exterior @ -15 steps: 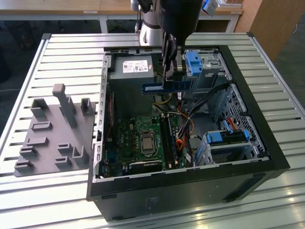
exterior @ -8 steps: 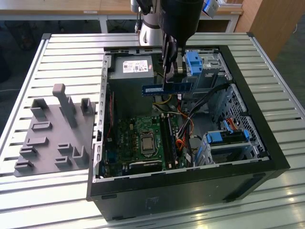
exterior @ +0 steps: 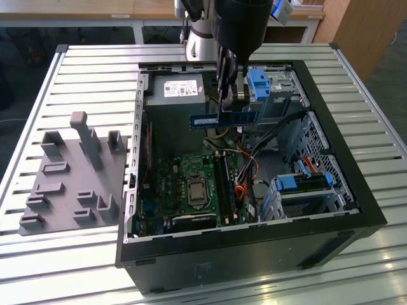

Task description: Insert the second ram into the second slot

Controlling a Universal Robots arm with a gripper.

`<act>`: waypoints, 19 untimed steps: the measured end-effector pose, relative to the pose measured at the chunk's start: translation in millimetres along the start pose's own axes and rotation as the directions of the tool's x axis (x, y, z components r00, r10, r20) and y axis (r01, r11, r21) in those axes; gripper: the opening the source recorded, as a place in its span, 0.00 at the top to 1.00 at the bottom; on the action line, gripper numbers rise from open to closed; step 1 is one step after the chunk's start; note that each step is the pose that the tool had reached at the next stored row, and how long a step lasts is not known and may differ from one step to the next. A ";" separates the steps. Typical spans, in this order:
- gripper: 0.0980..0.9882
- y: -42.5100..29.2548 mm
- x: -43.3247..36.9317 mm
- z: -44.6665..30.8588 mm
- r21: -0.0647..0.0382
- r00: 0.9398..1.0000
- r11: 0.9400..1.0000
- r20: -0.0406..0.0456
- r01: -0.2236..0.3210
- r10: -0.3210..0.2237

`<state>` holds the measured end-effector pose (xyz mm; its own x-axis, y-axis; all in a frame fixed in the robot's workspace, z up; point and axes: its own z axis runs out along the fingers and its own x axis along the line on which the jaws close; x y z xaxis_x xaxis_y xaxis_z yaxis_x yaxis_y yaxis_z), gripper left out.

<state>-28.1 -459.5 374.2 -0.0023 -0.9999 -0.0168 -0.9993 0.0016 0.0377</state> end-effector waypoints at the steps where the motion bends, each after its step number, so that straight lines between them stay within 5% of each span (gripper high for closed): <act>1: 0.96 0.0 0.1 0.0 0.000 1.000 1.000 0.000 0.000 0.000; 19: 0.96 0.0 1.2 0.0 0.000 1.000 1.000 0.000 -0.010 0.010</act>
<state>-28.1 -460.7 374.2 -0.0119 -0.9998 -0.0168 -0.9992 0.0113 0.0377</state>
